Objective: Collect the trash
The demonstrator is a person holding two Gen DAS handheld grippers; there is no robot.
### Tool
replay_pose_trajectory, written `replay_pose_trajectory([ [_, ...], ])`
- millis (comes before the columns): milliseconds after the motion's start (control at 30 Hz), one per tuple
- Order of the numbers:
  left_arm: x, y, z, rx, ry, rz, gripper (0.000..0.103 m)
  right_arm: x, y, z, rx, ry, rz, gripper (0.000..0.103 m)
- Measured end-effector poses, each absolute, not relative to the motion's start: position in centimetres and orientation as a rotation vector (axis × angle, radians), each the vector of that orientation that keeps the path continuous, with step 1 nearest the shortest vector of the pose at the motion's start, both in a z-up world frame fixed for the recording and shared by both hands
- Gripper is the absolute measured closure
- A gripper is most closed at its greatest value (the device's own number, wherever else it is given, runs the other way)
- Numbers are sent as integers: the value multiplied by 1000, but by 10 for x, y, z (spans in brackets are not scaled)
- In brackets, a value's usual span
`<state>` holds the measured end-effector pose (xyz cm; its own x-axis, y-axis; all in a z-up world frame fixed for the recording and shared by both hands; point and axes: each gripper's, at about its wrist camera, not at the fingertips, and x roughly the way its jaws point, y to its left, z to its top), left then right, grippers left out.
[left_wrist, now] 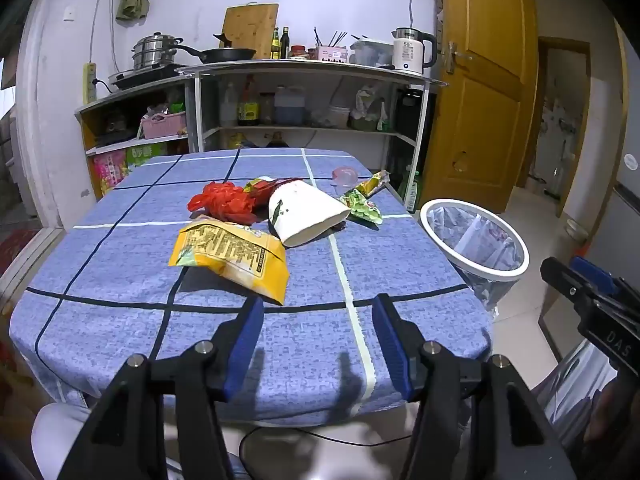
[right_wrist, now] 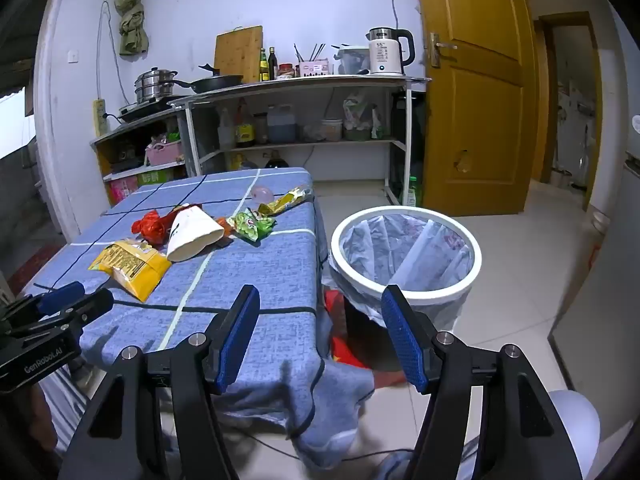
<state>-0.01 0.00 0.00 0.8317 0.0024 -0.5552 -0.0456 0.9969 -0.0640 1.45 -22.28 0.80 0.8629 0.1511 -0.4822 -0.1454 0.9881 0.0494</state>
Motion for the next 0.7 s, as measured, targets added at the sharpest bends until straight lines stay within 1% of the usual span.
replay_pose_trajectory([
  [233,0,-1,0,-78,593,23,44,16,-221,10,11,533,154,39],
  [700,0,-2,-2,-80,592,23,44,12,-224,10,20,512,154,39],
])
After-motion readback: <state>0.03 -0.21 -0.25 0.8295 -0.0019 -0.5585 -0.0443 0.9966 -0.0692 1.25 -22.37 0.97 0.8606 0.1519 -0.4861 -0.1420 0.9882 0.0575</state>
